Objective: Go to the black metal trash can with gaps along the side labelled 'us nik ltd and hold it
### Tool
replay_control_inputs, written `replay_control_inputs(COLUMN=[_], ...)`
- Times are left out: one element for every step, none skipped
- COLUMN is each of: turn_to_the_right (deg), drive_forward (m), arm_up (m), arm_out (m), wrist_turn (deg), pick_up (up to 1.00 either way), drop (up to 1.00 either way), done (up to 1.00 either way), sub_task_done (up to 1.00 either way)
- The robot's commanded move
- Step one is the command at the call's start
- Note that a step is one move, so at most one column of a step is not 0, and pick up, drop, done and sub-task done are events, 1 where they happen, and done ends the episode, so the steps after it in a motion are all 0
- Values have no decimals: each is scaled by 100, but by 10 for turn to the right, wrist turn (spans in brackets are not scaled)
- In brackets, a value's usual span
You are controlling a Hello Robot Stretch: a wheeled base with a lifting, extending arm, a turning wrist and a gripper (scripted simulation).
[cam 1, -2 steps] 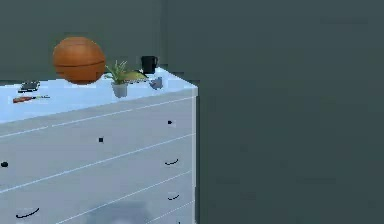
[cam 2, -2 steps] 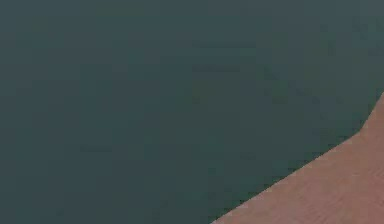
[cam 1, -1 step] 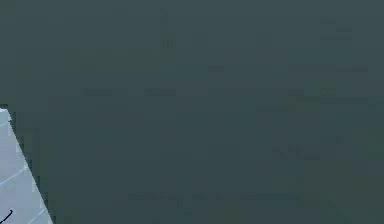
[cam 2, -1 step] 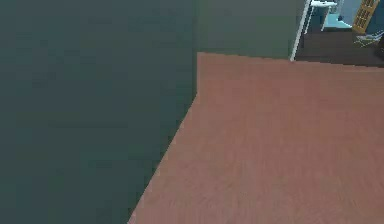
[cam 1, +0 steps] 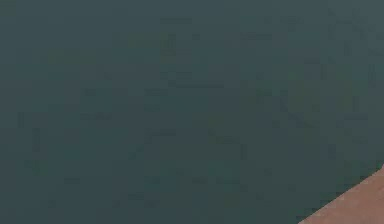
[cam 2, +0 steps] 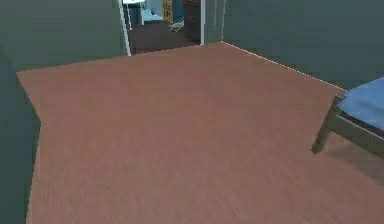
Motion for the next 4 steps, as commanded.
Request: replay_control_inputs(turn_to_the_right=[450,330,0,30], drive_forward=[0,0,100,0], arm_up=[0,0,0,0], arm_out=[0,0,0,0], wrist_turn=[0,0,0,0], pick_up=[0,0,0,0], drop=[0,0,0,0], done=[0,0,0,0], sub_task_done=[0,0,0,0])
